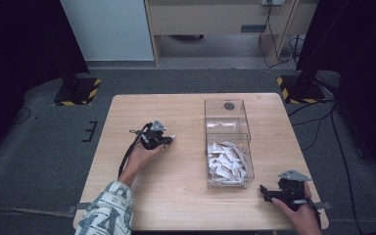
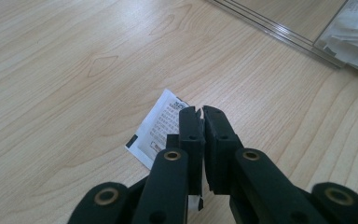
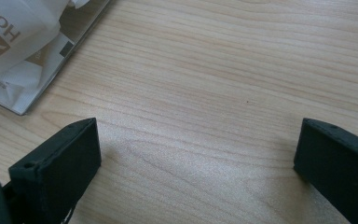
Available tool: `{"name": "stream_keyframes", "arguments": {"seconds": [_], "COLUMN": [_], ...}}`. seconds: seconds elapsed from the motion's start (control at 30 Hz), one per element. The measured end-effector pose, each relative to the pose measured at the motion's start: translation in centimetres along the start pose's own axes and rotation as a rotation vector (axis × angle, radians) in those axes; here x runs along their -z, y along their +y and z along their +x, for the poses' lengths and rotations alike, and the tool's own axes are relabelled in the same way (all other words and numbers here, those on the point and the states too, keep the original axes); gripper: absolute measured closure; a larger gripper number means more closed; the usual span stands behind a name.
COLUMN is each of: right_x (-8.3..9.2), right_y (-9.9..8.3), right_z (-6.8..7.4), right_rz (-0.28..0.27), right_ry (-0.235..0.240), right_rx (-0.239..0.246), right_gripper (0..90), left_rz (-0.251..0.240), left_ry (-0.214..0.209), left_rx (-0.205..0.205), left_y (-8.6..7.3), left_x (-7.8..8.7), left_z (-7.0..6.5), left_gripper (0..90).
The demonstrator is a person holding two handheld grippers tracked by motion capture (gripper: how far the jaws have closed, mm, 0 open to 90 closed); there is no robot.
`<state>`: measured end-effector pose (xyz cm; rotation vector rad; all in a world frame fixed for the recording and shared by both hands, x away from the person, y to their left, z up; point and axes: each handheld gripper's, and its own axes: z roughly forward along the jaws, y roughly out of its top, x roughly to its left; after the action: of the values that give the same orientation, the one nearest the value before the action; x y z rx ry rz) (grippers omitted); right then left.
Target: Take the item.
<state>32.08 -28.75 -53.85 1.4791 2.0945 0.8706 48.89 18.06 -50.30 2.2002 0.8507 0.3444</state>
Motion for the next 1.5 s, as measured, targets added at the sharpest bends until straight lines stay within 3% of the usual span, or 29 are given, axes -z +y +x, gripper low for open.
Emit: {"name": "stream_keyframes", "arguments": {"seconds": [0.2, 0.47, 0.93, 1.13, 1.5], "right_x": [0.0, 0.0, 0.0, 0.0, 0.0], "right_y": [0.0, 0.0, 0.0, 0.0, 0.0], "right_z": [0.0, 0.0, 0.0, 0.0, 0.0], "right_rz": [0.0, 0.0, 0.0, 0.0, 0.001], "right_ry": [0.0, 0.0, 0.0, -0.001, -0.001], "right_rx": [0.0, 0.0, 0.0, 0.0, 0.0], "right_gripper": [0.8, 0.9, 0.9, 0.8, 0.9], "left_rz": [-0.018, -0.052, -0.075, -0.088, -0.063], "left_ry": [-0.007, 0.013, -0.022, -0.048, -0.022], "left_rx": [-0.007, -0.02, -0.038, -0.045, -0.062], "left_y": [0.2, 0.8, 1.7, 1.5, -0.6], "left_x": [0.1, 0.8, 2.1, 3.1, 4.5], "left_z": [-0.4, -1.2, -2.9, -4.1, -5.3], "left_gripper": [78.7, 51.8, 14.8, 7.6, 6.0]}}
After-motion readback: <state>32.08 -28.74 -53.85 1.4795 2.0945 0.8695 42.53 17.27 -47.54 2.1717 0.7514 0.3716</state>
